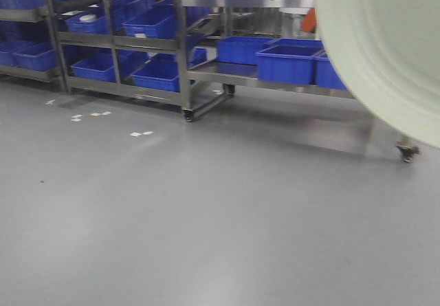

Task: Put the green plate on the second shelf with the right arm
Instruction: 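Drive the base away from the table carrying the plate in the right gripper, then turn and drive up to the shelf rack of blue bins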

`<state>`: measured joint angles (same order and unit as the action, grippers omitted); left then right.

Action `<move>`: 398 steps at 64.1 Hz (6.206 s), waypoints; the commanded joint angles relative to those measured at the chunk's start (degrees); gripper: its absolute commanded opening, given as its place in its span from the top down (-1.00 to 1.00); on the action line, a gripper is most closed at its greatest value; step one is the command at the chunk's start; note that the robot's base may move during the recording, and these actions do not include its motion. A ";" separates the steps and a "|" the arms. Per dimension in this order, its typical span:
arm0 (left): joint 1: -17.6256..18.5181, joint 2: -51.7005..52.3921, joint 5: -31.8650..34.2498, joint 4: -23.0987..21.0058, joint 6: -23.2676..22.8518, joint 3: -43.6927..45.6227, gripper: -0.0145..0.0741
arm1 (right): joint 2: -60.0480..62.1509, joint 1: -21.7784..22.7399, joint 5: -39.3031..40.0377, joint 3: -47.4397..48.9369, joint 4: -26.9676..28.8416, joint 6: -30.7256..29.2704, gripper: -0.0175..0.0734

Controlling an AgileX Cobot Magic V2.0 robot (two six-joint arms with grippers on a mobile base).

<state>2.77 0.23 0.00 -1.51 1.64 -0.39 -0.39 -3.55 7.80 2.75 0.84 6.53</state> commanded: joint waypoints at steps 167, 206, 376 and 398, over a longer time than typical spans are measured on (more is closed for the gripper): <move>0.15 1.01 4.63 -0.42 -0.14 -2.27 0.38 | -0.56 0.02 5.92 1.94 0.51 0.37 0.50; 0.15 1.01 4.63 -0.42 -0.14 -2.27 0.38 | -0.56 0.02 5.92 1.94 0.51 0.37 0.50; 0.15 1.01 4.63 -0.42 -0.14 -2.27 0.38 | -0.62 0.02 5.74 1.94 0.51 0.37 0.50; 0.15 1.01 4.63 -0.42 -0.14 -2.27 0.38 | -0.63 0.02 7.50 1.94 0.51 0.75 0.50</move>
<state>2.77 0.23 0.00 -1.51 1.64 -0.39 -0.30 -3.55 7.37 2.75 0.84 6.53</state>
